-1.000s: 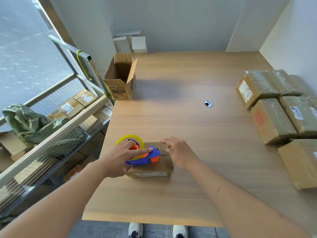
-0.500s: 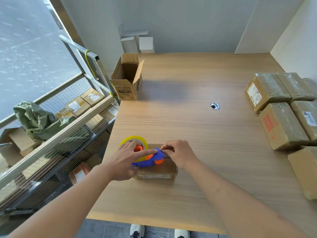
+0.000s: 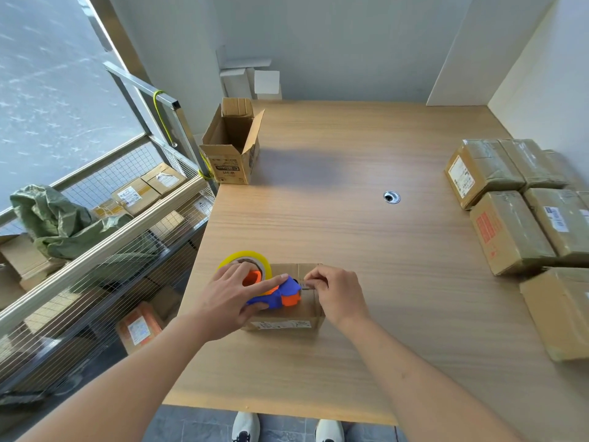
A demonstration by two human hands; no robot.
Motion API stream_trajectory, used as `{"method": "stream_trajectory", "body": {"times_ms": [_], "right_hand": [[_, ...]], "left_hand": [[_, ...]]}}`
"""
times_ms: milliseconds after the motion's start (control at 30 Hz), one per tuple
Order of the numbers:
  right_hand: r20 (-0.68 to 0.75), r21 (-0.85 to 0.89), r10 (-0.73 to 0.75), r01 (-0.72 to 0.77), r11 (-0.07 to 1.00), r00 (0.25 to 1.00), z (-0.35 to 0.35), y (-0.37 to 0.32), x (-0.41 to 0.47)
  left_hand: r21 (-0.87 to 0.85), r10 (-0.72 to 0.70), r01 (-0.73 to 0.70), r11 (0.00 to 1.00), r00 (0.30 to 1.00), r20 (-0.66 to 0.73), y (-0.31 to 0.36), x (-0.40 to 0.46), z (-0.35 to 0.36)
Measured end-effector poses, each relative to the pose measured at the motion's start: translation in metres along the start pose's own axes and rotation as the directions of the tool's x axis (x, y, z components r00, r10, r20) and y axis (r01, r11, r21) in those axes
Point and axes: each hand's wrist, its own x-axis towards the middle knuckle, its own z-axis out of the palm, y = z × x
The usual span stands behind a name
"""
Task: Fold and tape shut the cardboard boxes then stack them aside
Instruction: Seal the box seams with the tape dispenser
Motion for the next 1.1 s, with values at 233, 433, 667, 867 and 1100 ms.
{"method": "stream_trajectory", "body": {"times_ms": [233,433,667,867,1100], "right_hand": [[-0.070,-0.023,0.163,-0.165,0.986,0.984,-0.040,0.028,-0.020],[0.032,0.057,0.311,-0.313,0.948,0.950,-0.042,0.030,-0.013],[0.133,0.103,0.395,-0.409,0.907,0.909,-0.035,0.042,0.007],[0.175,0.176,0.425,-0.453,0.874,0.888,-0.016,0.050,0.015],[0.044,0.409,0.544,-0.512,0.755,0.838,0.008,0.053,0.002]], "left_hand": [[-0.001,0.041,-0.041,0.999,0.999,0.002,-0.004,0.002,-0.002],[0.009,0.042,-0.042,0.999,0.999,0.022,-0.002,0.002,-0.005],[-0.010,0.044,-0.044,0.999,0.999,0.019,-0.003,0.003,-0.001],[-0.008,0.047,-0.047,0.999,0.999,0.026,-0.003,0.004,-0.003],[0.007,0.037,-0.037,0.999,0.999,0.017,-0.003,0.004,0.001]]}}
